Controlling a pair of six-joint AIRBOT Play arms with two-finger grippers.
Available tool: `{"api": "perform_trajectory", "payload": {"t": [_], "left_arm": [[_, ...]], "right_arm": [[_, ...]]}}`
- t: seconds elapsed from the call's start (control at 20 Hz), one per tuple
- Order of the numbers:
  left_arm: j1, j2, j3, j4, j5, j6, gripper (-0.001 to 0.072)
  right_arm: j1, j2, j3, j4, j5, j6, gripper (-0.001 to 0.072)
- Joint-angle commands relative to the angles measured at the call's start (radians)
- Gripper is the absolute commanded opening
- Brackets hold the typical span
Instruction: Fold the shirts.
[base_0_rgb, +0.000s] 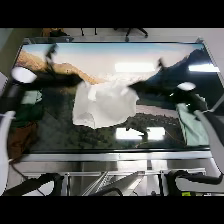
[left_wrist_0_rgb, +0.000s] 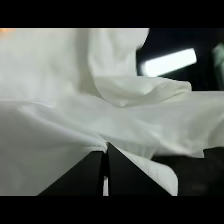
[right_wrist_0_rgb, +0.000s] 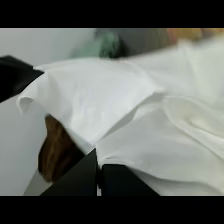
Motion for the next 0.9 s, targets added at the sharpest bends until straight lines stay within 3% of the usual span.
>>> {"api": "perform_trajectory", "payload": {"t": [0.0,0.25,0.5,0.6,0.75,0.85], "left_arm": [[0.146,0.212,0.311,0.001,-0.035,0.002,0.0016],[0.426,0.395,0.680,0.001,-0.032,0.005,0.0016],[0.691,0.530,0.536,-0.013,0.017,0.045,0.0016],[0.698,0.514,0.432,-0.090,-0.001,0.092,0.0016],[0.566,0.392,0.313,-0.267,-0.070,0.231,0.0016],[0.389,0.268,0.264,-0.200,-0.047,0.248,0.0017]], "right_arm": [[-0.218,0.185,0.340,0.020,0.053,0.052,0.0016],[-0.512,0.371,0.725,-0.078,0.044,0.089,0.0016],[-0.649,0.472,0.768,-0.312,0.053,0.140,0.0016],[-0.658,0.430,0.715,-0.256,0.111,0.148,0.0016],[-0.650,0.325,0.507,-0.006,0.238,0.090,0.0016],[-0.579,0.243,0.340,-0.017,0.239,0.060,0.0016]]}}
